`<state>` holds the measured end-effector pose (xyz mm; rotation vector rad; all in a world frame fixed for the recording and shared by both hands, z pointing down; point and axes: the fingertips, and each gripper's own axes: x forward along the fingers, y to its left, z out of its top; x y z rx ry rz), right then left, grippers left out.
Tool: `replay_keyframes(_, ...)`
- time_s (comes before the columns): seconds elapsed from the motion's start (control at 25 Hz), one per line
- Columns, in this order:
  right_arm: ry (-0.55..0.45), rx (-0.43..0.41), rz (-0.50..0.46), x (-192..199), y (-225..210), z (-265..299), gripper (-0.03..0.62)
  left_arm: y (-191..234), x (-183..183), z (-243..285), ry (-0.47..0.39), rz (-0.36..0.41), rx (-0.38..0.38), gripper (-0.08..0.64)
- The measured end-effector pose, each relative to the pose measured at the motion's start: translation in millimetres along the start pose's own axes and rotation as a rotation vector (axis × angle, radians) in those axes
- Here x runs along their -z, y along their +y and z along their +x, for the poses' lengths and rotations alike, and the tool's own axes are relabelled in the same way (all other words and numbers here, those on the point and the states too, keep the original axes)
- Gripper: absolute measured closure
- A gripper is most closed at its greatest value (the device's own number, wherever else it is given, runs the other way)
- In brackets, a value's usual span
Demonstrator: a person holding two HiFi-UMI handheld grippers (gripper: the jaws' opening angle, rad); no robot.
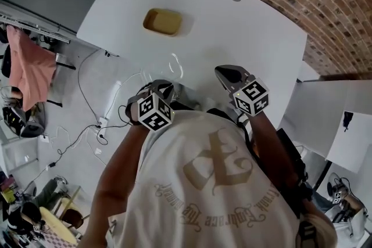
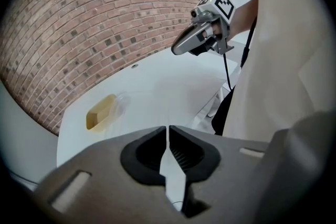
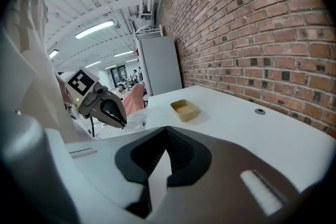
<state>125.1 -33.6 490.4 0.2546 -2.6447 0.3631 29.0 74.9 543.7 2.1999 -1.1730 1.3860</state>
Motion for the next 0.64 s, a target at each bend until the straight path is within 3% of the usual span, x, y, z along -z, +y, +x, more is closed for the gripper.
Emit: replay_keyframes(0.64, 0.007, -0.021, 0.000, 6.4, 8.2, -1.1, 0.584, -5.3, 7.9, -7.9, -0.005, -0.030, -0.024, 0.538)
